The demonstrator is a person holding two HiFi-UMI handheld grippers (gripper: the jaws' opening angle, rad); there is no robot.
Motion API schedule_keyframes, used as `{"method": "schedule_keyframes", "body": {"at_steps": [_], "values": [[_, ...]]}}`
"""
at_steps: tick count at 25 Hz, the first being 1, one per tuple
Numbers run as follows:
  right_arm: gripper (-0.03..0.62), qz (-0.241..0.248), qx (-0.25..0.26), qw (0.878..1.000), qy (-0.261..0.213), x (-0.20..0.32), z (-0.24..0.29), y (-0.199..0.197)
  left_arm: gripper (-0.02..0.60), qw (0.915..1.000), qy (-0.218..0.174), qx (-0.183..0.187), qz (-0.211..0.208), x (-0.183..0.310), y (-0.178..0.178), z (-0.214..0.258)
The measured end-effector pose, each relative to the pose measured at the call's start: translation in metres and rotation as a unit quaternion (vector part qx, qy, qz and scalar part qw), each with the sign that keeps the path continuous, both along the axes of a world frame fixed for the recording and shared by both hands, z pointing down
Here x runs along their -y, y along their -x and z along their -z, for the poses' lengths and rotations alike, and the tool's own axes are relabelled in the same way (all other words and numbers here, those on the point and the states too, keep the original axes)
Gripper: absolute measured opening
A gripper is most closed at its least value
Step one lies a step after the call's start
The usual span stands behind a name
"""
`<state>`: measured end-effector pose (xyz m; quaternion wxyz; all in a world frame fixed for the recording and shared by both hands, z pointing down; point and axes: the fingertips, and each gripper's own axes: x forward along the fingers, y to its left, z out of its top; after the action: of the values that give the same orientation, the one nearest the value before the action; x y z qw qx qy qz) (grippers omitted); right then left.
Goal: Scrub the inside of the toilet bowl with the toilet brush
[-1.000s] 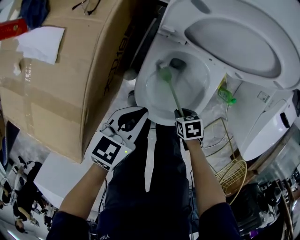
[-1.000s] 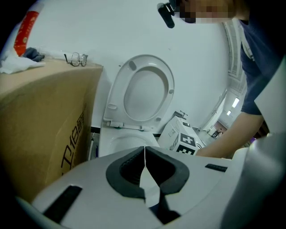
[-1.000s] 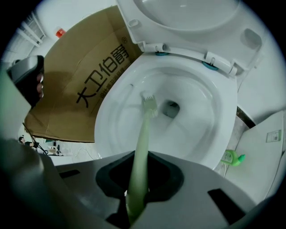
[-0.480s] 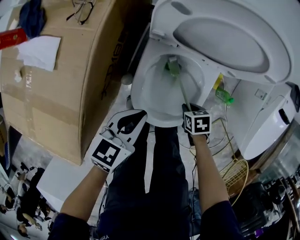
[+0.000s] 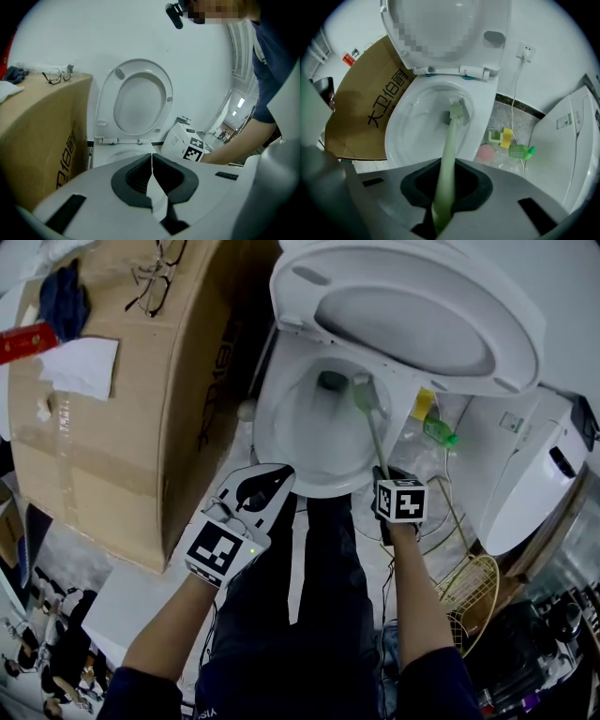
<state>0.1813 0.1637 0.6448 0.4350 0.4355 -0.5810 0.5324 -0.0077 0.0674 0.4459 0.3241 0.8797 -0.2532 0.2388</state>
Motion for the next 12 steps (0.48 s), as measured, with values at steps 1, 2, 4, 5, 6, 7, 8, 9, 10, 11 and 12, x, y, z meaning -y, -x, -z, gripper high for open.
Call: {"method": "schedule_keyframes", "body": {"at_steps": [1, 2, 4, 5, 6, 7, 8, 9, 10, 11, 12], "values": [[0.048, -0.008, 0.001, 1.000, 0.004, -0.006, 0.000, -0.002, 0.032, 1.0000, -0.001, 0.001, -0.002, 0.000, -0.001, 0.002], [0.048, -0.015, 0.004, 1.000, 0.009, -0.012, 0.000, -0.004, 0.032, 1.0000, -0.002, 0.002, -0.004, 0.001, -0.002, 0.003], [0.048, -0.024, 0.008, 1.000, 0.016, -0.022, 0.000, -0.004, 0.032, 1.0000, -0.003, 0.003, -0.008, 0.001, -0.004, 0.005], [0.048, -0.026, 0.009, 0.999, 0.020, -0.027, 0.000, -0.002, 0.032, 0.9999, -0.003, 0.004, -0.010, 0.000, -0.005, 0.006], [0.048, -0.026, 0.011, 0.999, 0.022, -0.031, 0.001, 0.000, 0.032, 0.9999, -0.003, 0.004, -0.011, 0.000, -0.006, 0.007], [0.048, -0.027, 0.013, 0.999, 0.025, -0.035, 0.001, 0.002, 0.032, 0.9999, -0.003, 0.005, -0.012, 0.000, -0.006, 0.008], [0.048, -0.028, 0.016, 0.999, 0.028, -0.039, 0.001, 0.005, 0.032, 0.9999, -0.003, 0.005, -0.013, -0.001, -0.006, 0.009], [0.048, -0.028, 0.018, 0.999, 0.032, -0.043, 0.001, 0.008, 0.032, 0.9999, -0.003, 0.006, -0.015, -0.002, -0.006, 0.010], [0.048, -0.028, 0.021, 0.999, 0.037, -0.048, 0.000, 0.012, 0.032, 0.9998, -0.004, 0.007, -0.016, -0.003, -0.006, 0.011], [0.048, -0.026, 0.024, 0.999, 0.042, -0.053, 0.000, 0.015, 0.032, 0.9998, -0.004, 0.008, -0.018, -0.004, -0.007, 0.012], [0.048, -0.025, 0.026, 0.998, 0.046, -0.058, 0.000, 0.018, 0.032, 0.9998, -0.004, 0.008, -0.019, -0.005, -0.007, 0.013]]}}
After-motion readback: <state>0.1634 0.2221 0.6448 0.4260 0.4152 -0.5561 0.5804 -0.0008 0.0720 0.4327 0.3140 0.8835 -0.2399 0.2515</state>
